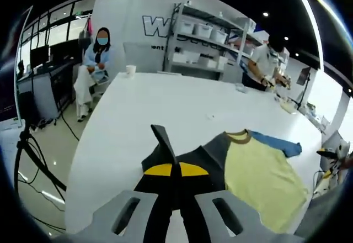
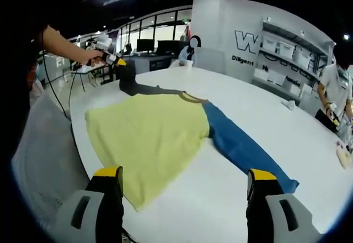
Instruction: Fold the garment on the visible template until the final outline fits inside the template.
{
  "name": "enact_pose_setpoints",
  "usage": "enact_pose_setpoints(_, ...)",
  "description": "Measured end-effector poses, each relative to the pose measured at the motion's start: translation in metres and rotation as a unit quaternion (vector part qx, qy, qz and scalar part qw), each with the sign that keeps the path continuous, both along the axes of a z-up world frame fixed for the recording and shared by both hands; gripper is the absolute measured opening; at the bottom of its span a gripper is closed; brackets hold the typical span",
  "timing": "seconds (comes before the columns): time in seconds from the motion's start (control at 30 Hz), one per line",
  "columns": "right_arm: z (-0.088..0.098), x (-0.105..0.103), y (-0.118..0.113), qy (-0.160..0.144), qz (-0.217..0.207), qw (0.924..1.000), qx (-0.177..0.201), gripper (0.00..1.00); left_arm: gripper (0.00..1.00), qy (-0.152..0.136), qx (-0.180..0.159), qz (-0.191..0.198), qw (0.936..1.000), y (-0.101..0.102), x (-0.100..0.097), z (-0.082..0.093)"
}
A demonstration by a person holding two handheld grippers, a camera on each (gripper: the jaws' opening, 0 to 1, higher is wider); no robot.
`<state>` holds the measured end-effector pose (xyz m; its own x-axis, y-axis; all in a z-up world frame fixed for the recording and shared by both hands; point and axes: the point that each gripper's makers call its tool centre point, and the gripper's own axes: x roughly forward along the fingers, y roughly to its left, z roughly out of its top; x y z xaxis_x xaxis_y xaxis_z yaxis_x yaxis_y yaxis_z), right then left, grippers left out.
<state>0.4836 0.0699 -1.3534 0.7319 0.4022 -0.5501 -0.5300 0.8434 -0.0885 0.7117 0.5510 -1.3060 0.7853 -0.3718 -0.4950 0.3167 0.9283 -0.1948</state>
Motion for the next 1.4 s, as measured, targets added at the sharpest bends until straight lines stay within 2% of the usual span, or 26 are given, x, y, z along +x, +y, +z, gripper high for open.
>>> enact_pose_setpoints(0.2,-0.001,-0.004,-0.001,0.000,-0.001,1.0000,0.004,0.92,0.00,-0.004,-0.017,-0.023,0.9996,-0.021,-0.005,0.009)
enact_pose_setpoints(0.47,-0.002,-0.006,-0.002,-0.002,0.000,1.0000,0.005,0.92,0.00,0.002,-0.035,-0.050,0.9981,-0.042,-0.008,0.011)
enact_pose_setpoints(0.7,0.000,-0.005,-0.001,-0.006,0.000,1.0000,0.007,0.92,0.00,0.000,-0.055,-0.069,0.9961,-0.068,-0.012,0.022)
enact_pose_setpoints(0.93,0.001,-0.006,0.001,-0.008,0.004,0.9999,0.008,0.92,0.00,-0.004,-0.058,-0.093,0.9940,-0.088,-0.018,0.025)
enact_pose_setpoints(1.13,0.001,-0.009,0.004,-0.007,0.011,0.9998,0.012,0.93,0.01,-0.007,-0.047,-0.124,0.9911,-0.108,-0.029,0.024)
enact_pose_setpoints(1.4,0.001,-0.009,0.010,-0.011,0.019,0.9997,0.010,0.93,0.01,-0.011,-0.063,-0.147,0.9872,-0.134,-0.036,0.030)
